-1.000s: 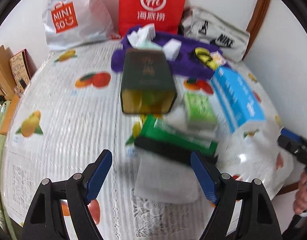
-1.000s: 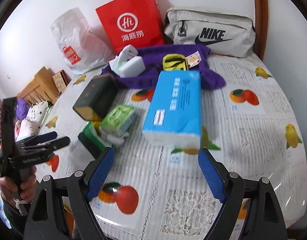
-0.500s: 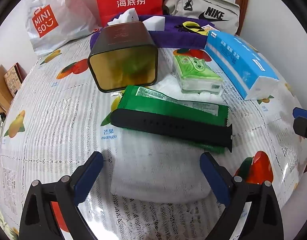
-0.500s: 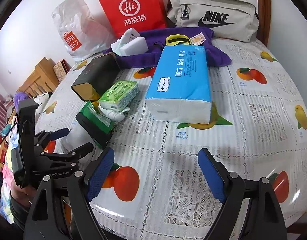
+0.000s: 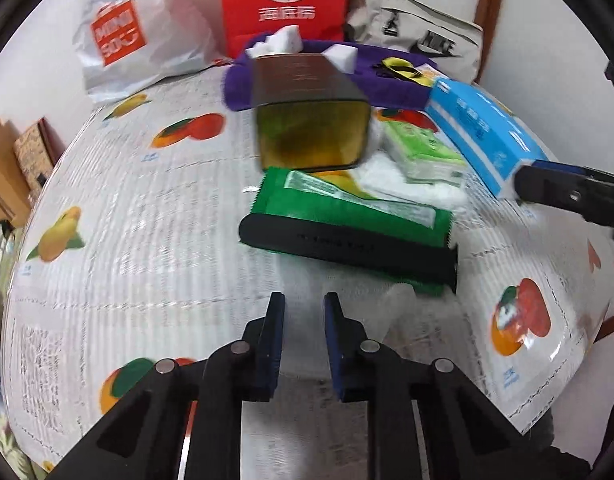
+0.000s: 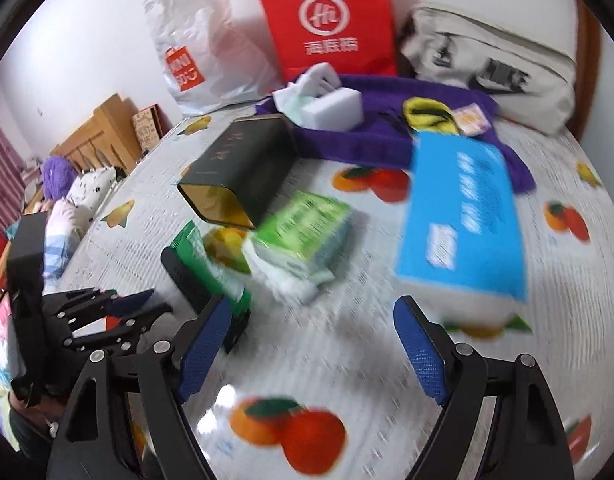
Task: Organize soft objects
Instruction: 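Move both open grippers back toward the items on the bed, then grasp the green tissue pack with the right gripper while the left reaches the black strap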
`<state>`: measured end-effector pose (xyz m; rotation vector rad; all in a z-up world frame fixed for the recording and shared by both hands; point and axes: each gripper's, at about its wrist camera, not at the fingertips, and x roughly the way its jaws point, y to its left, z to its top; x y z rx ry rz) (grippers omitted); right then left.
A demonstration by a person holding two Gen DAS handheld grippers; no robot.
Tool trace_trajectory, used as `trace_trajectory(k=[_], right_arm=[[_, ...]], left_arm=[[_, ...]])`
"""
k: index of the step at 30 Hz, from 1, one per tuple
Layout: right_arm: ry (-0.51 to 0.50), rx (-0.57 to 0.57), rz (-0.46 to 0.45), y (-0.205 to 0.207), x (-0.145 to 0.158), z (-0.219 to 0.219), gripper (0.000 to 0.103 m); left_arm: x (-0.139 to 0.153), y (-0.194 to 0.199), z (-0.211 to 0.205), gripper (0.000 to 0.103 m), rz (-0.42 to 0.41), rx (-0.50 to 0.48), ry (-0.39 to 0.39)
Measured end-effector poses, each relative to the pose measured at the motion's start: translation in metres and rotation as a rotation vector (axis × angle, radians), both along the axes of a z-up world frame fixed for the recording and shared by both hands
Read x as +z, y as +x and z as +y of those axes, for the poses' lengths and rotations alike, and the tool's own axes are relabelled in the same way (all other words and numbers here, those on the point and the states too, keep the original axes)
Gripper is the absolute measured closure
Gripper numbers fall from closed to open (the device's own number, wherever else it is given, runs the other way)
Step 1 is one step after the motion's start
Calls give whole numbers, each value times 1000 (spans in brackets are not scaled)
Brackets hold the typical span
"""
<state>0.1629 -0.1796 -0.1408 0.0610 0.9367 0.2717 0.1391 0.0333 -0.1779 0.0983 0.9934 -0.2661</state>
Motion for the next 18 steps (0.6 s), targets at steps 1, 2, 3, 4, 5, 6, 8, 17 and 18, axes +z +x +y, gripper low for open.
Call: trace_trajectory(k=[1,2,3,4,5,6,8,17,18], right_arm=[[-17,3,-2,6,0,7,20],[-41,5,1,14,-1,16,20],[-51,5,4,18,-3,20,20],[-64,3,11,24,-5,25,20],[-77,-1,20,31,-8,31,20],[-80,-3,24,34,-10,33,20],[-100,-12,43,43,-17,40,20],[-201,-52,56,64,-39,53,25],[-217,-53,56,66,-40,54,38]], left_arm=[[0,1,6,81,4,-2,-17],[0,1,10,80,6,-4,-30],[0,1,15,78,7,-1,-42],[0,2,20,69,6,2,-55],[0,2,25,63,2,11,-56],[0,2,30,52,-3,24,-49],[-2,3,41,47,-11,47,-28],[-4,6,65,40,-19,65,-92],[-4,5,65,39,-21,65,-90]])
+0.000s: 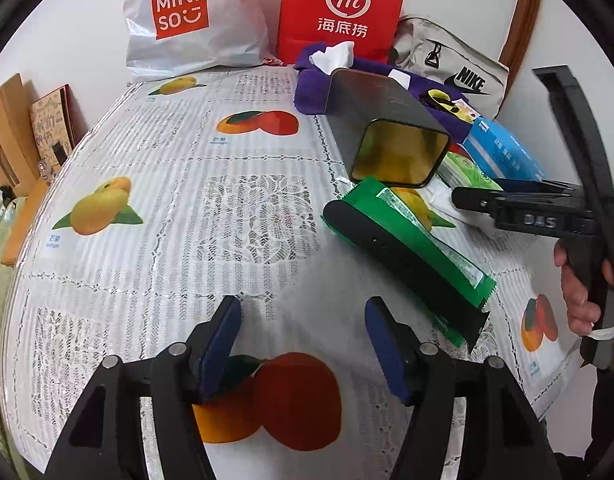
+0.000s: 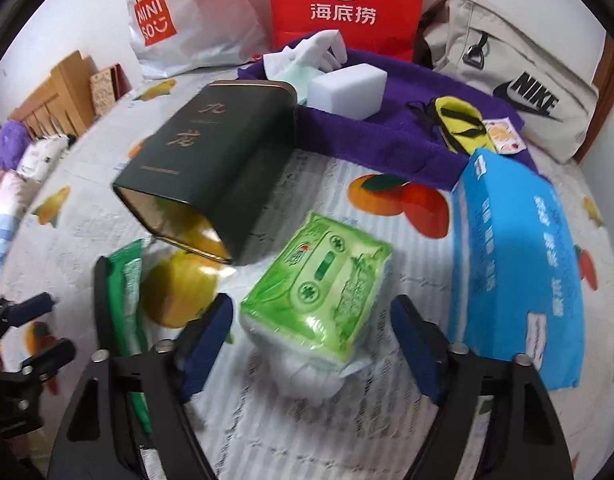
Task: Organize soft objects
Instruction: 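Grasp the green tissue pack with the right gripper while the left reaches the black strap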
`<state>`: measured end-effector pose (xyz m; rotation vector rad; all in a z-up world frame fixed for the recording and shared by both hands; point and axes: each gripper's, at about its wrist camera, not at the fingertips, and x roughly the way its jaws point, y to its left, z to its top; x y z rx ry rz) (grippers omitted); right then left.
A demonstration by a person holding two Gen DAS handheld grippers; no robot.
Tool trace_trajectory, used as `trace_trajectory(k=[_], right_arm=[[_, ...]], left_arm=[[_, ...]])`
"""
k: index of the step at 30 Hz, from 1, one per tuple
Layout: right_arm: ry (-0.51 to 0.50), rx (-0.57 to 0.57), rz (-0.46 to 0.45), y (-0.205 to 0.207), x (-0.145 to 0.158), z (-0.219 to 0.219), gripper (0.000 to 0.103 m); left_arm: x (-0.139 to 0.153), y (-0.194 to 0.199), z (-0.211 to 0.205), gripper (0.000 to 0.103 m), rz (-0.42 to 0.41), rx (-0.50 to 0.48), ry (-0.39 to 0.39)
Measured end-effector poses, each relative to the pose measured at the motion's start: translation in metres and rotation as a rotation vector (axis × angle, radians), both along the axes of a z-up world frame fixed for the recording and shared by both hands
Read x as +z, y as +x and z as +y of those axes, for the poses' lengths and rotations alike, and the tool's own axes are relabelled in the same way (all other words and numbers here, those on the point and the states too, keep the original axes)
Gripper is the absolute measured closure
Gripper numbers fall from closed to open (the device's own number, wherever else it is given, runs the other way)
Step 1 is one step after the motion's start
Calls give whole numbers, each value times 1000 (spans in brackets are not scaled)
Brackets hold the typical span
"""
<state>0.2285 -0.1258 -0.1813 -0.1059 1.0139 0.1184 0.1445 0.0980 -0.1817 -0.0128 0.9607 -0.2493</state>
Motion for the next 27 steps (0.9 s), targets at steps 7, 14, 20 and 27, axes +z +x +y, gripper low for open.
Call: trace_trajectory(k=[7,14,20,27], right_arm=[[55,40,16,-8,4,-8,47],[145,82,-25,-48,33,-27,47],[162,73,-39,-86,40,-55,47],[127,23,-6,-106,20,-85,46]], left_arm=[[-1,-1,-7,35,-7,1,18],[2,-7,-16,35,15,-43,-44],[17,-12,-25,34,-17,-19,-58],[17,-3,-50,33,16,26,-36]])
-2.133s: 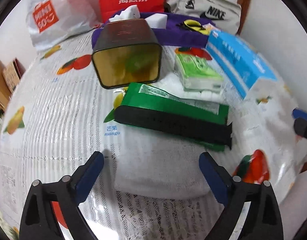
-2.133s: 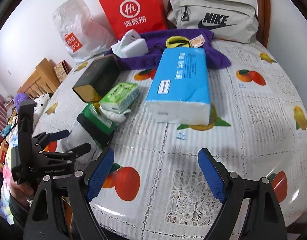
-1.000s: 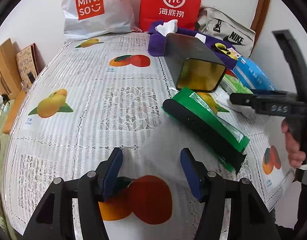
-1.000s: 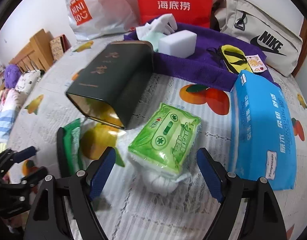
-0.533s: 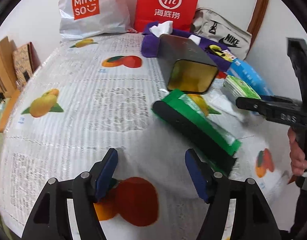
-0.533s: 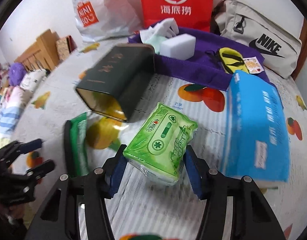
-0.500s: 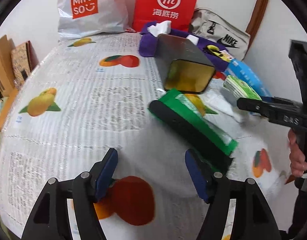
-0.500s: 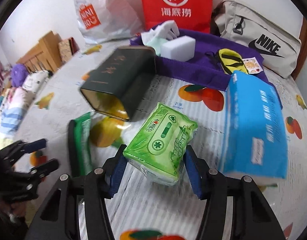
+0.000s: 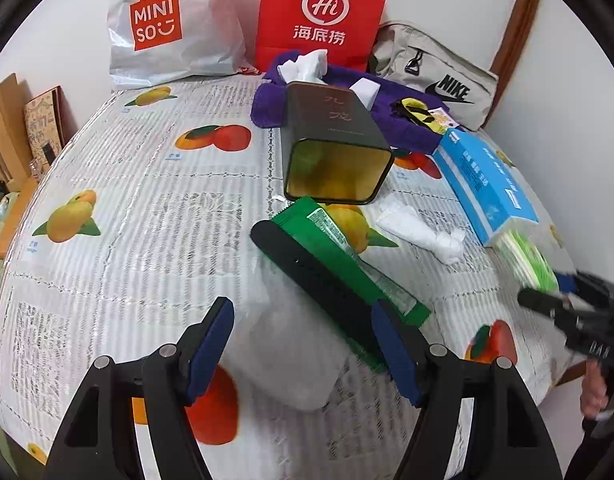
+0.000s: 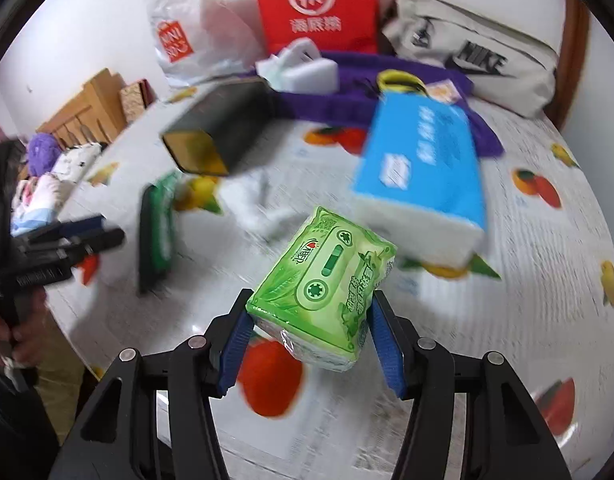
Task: Organize soft objects
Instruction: 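Grasp the green tissue pack with the right gripper while the left reaches the black strap, then grasp the black watch strap with the left while the right lifts the green tissue pack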
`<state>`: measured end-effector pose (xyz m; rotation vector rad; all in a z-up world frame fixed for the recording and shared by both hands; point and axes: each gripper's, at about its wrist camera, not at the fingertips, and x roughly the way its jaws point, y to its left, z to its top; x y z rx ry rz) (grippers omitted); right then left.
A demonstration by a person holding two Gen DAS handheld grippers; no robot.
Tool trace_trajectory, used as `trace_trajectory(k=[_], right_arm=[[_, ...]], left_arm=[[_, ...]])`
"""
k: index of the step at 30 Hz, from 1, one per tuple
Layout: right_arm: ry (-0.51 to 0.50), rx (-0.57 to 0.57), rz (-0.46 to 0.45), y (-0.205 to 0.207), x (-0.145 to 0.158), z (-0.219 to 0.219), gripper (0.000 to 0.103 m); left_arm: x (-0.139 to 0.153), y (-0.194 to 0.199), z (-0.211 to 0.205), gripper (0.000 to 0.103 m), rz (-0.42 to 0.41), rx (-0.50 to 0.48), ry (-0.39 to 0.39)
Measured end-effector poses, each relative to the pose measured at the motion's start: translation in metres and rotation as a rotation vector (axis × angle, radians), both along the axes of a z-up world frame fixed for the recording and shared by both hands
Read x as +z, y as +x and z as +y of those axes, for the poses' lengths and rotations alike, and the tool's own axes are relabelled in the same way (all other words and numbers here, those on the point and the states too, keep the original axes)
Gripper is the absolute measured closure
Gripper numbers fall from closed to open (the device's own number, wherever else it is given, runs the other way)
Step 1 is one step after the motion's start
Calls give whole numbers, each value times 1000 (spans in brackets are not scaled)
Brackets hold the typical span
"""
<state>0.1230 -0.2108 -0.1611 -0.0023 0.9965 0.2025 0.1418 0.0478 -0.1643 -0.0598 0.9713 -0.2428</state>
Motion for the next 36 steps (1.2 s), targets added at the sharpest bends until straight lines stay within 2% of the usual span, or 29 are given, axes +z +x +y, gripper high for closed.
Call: trace_trajectory(k=[2,4,6,9,10,11,12,15,18,21,25,28,30,32,34,35,36], right_arm=[[-17,-24,10,-2,-8,-9,46],[-15,-39,22,-4,-14,-17,46],[-14,-43,20,-8,-17,-23,46],[-6,-47,15,-10,-19,-28,46],[-2,-50,12,-9,-19,-30,46],[-1,-51,9,-8,-20,-30,46],[-1,-50,6,-8,-20,-31,46],[3,-44,2,-10,-20,-34,45],[13,-51,2,-9,-23,-37,45],[20,-57,11,-7,-27,-40,45],[20,-58,8,-9,-26,-46,45],[21,-69,8,-10,-27,-52,45],[27,-70,8,-10,-28,-54,45],[23,-65,4,-10,-28,-53,44],[13,-57,-1,-10,-29,-52,43],[11,-53,-1,-10,-29,-52,41],[13,-53,3,-11,-30,-53,40]], left_arm=[[-7,6,-6,34,19,21,14],[-5,6,-5,45,-3,45,7],[0,6,-1,45,-19,73,-12],[-4,15,-7,46,29,48,-16],[-6,17,-11,59,41,38,-7],[-5,17,-13,64,45,33,8],[-1,16,-11,65,32,41,17],[13,12,-1,65,-4,73,6],[21,8,-2,61,-7,56,5],[10,12,-11,61,49,38,-22],[-12,20,-23,61,110,48,-1],[-13,21,-26,60,96,66,13],[-13,25,-31,53,97,64,32],[-14,28,-36,52,82,60,55],[-13,29,-40,71,54,54,85],[-11,29,-40,74,42,49,85],[-9,29,-39,84,38,43,74]])
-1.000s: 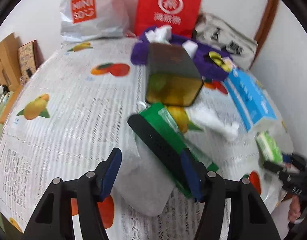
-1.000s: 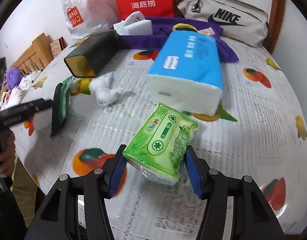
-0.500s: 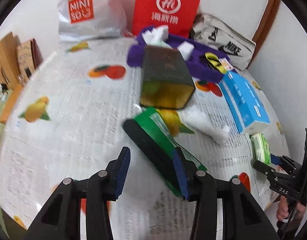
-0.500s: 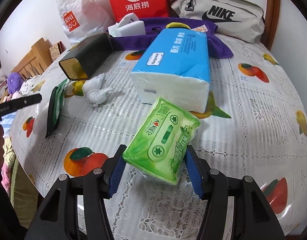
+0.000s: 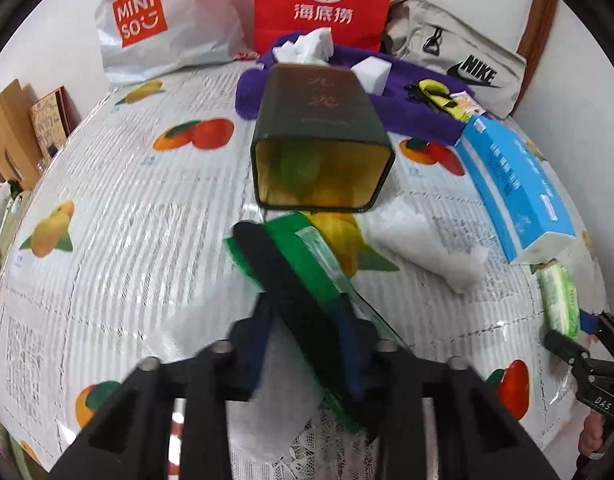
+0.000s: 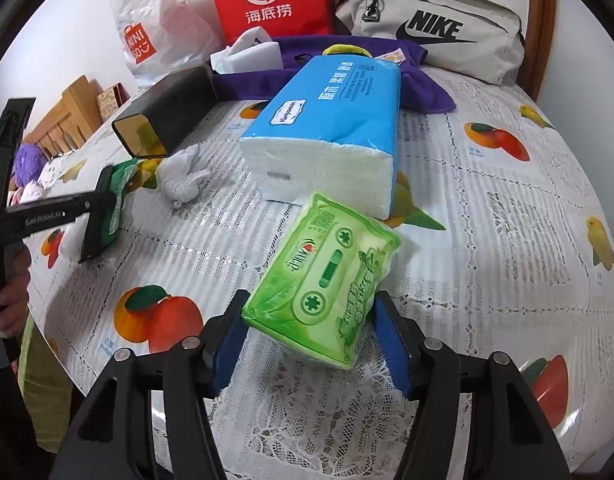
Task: Organize soft objects
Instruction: 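Grasp the black watch strap with the left while the right lifts the green tissue pack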
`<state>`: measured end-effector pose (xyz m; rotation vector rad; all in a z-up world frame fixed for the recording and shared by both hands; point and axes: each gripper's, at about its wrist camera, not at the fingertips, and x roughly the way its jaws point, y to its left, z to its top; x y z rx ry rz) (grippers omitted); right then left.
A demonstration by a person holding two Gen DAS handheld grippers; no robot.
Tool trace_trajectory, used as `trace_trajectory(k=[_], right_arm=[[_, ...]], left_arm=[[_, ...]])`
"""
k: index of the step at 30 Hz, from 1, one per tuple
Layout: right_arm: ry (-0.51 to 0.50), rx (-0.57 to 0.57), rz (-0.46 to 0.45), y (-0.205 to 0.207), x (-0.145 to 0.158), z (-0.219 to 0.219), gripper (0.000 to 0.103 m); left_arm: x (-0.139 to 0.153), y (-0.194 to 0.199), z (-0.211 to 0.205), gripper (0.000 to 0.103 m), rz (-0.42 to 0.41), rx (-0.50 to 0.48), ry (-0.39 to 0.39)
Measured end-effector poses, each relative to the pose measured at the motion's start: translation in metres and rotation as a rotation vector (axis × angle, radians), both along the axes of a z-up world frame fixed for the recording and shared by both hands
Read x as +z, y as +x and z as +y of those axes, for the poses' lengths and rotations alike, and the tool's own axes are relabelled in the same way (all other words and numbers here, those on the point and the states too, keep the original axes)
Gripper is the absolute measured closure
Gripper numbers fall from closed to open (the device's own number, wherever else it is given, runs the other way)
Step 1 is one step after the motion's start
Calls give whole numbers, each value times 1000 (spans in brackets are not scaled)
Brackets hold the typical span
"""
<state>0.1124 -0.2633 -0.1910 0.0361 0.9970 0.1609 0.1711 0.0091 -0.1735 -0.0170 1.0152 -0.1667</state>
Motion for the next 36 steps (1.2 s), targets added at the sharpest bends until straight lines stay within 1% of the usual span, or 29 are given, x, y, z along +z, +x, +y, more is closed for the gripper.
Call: trace_trajectory(k=[1,2,3,5,7,9,10,13,16,19,20,23,24,25,26,27,28,29,32,36], right_arm=[[8,1,3,0,0,-1,40],[20,-1,2,0,0,-3,39],[26,-3,2,0,1,-4,39],[36,-8,6,0,2,-7,38],[35,-12,7,0,1,-9,38],[32,-17,9,1,1,-9,38],[32,-20,9,1,2,-9,38],[36,-27,11,3,4,-10,37],[37,-38,9,8,4,-9,32],[23,-50,22,15,0,-6,29],[15,-50,19,16,0,-5,26],[-28,-56,22,18,-2,2,25],[-42,-60,20,18,-3,4,25],[-51,-63,18,18,-3,5,25],[-58,-67,13,18,-4,6,28],[-67,-72,7,18,-4,6,34],[-83,-81,-2,18,-4,6,39],[-80,-87,-10,17,-3,5,45],[-46,-93,-10,15,-1,-1,50],[25,-77,-18,7,8,-6,50]], left_arm=[[3,0,3,91,-3,-12,-18],[5,-1,4,91,-7,-22,-32],[7,-4,6,91,-10,-28,-31],[6,-5,6,90,-4,-30,-5],[3,-7,7,86,10,-29,0],[-2,-7,8,79,28,-21,12],[-2,-8,9,76,21,-13,11],[-2,-9,13,76,17,2,11],[-2,-11,12,81,7,-15,26],[-1,-13,11,82,3,-29,37],[-1,-13,11,82,7,-31,39],[-2,-14,10,78,10,-28,56],[-3,-14,10,72,5,-17,71],[-3,-15,10,72,-2,-13,74],[-4,-15,11,72,-7,-11,66],[-4,-15,12,80,-12,-13,51],[-4,-15,13,82,-12,-24,29],[-4,-15,13,83,-14,-23,25],[0,-17,15,84,-19,-36,-4],[13,-21,18,84,-41,-40,-53]])
